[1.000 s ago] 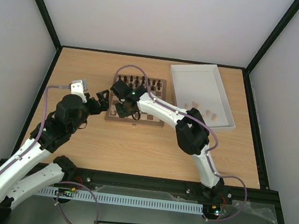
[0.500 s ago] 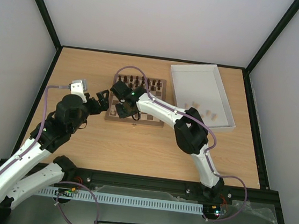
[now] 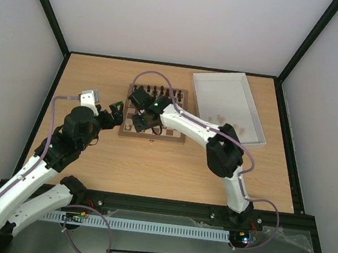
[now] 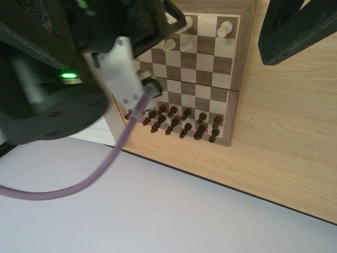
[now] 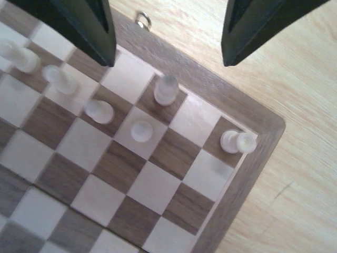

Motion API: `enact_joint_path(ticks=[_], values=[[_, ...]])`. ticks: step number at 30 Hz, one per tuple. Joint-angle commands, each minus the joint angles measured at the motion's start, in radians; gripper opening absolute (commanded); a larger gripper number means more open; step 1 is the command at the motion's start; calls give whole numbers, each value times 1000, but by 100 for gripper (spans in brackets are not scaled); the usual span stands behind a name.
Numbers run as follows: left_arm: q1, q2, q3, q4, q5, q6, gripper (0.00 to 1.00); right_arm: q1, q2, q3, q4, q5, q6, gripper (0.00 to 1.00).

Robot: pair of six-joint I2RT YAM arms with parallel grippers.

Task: Set up the chess pieces on the board
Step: Pick up the chess piece from the storage box.

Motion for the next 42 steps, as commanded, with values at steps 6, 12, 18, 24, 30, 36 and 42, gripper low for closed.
enact_joint_path(ticks=[6, 12, 18, 24, 30, 36, 42], values=[[1, 43, 25, 26, 10, 46, 99, -67, -388, -248, 34, 45, -11, 99], [2, 153, 40, 71, 60, 57, 99, -264, -570, -491, 124, -10, -4, 99], [-5, 329, 41, 179, 171, 57, 99, -453, -649, -610, 147, 56, 6, 99], [-54, 511, 109, 204, 231, 95, 99, -552, -671, -677, 172, 108, 31, 84], [-56, 523, 107, 202, 250, 108, 99, -657, -609, -696, 197, 112, 45, 61], [-56, 496, 66, 217, 254, 100, 100, -714, -513, -658, 197, 135, 49, 56], [-55, 493, 72, 210, 254, 109, 99, -722, -433, -619, 217, 106, 56, 52]])
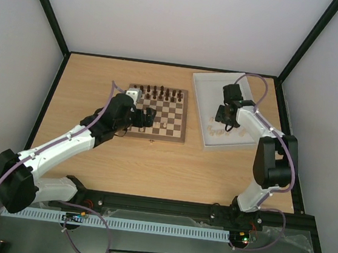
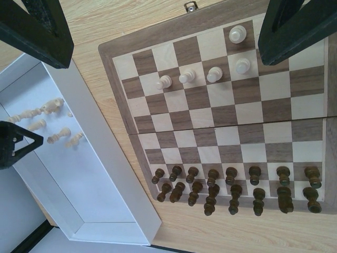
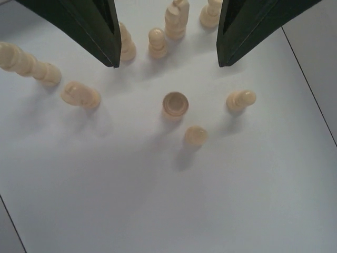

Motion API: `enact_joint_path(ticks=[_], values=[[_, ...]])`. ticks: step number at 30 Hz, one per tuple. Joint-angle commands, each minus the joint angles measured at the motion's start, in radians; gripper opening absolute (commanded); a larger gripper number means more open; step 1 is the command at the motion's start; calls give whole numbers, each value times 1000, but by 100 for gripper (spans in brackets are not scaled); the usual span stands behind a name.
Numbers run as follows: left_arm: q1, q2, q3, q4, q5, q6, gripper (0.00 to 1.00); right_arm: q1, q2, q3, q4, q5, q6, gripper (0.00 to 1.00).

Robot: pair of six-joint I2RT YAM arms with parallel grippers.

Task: Set up the chess pieces on the board
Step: Pick up the chess piece from the storage box.

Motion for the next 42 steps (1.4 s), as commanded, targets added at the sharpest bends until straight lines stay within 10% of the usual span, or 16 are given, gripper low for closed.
enact_joint_path(ticks=[1, 32, 42], values=[[0, -16, -1, 8, 9, 17, 99, -2, 47, 54, 4, 4, 11, 51], [41, -3, -11, 12, 31, 27, 99, -28, 187, 65, 34, -30, 5, 26], [43, -1, -11, 11, 34, 27, 99, -27, 181, 64, 32, -24, 6, 2]])
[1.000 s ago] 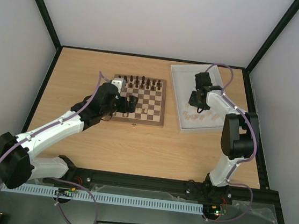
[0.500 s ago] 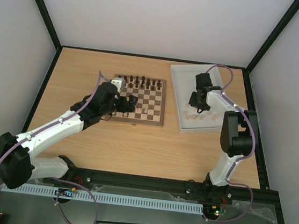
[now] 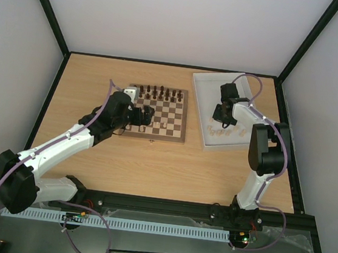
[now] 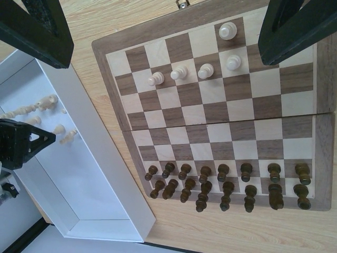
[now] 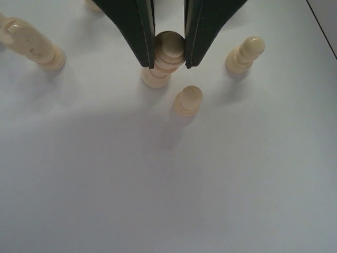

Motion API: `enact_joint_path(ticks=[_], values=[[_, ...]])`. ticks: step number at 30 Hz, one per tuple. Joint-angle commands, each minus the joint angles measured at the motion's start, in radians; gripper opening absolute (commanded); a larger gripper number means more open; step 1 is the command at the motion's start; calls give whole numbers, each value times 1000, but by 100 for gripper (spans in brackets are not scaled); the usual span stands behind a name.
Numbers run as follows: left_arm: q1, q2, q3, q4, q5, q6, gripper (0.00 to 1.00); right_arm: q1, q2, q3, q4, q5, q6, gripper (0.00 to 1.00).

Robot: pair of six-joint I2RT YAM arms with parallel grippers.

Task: Set up the chess pieces on the board
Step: Pick up the chess piece from the storage box, then place the chess piece on the chessboard.

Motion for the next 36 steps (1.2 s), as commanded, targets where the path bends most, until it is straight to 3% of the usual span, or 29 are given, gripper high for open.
enact_joint_path(ticks=[1, 11, 24, 36], values=[[4, -2, -11, 11, 10, 9, 100, -5, -9, -12, -29, 10, 2, 2], [5, -23, 1, -3, 10, -9, 100, 44, -176, 69, -115, 42, -12, 1], [0, -137, 50, -95, -51, -14, 100, 334, -330, 74, -209, -110, -30, 1], [0, -315, 26, -183, -131, -44, 100, 525, -195, 116, -201, -153, -43, 1]])
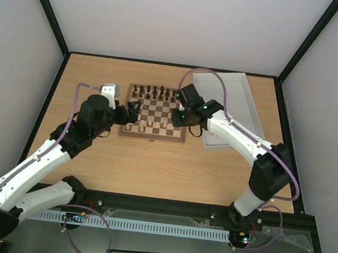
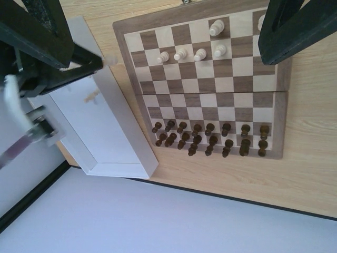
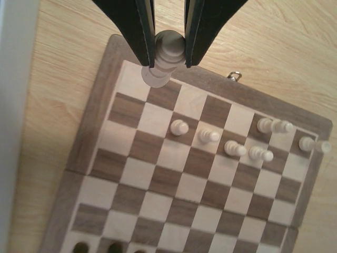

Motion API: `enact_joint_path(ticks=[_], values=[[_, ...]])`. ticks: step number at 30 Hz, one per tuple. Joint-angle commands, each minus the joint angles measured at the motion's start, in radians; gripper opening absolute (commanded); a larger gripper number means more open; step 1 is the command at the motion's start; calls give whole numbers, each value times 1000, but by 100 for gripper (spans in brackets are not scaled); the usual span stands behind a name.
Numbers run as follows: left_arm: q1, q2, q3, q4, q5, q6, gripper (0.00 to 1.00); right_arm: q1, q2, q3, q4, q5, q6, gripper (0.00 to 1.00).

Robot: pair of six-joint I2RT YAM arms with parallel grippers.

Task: Set up the chess pieces on the board
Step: Place the chess piece on the chessboard.

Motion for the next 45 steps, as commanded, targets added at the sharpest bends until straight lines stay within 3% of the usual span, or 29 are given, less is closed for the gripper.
enact_joint_path(ticks=[1, 15, 45], values=[[-1, -39, 6, -58, -46, -17, 100, 44, 69, 38, -55, -21, -17, 1], [0, -36, -7, -54, -51, -21, 100, 107, 224, 105, -45, -26, -32, 1], [0, -11, -13, -38, -54, -21, 100, 108, 318, 75, 57, -39, -41, 1]])
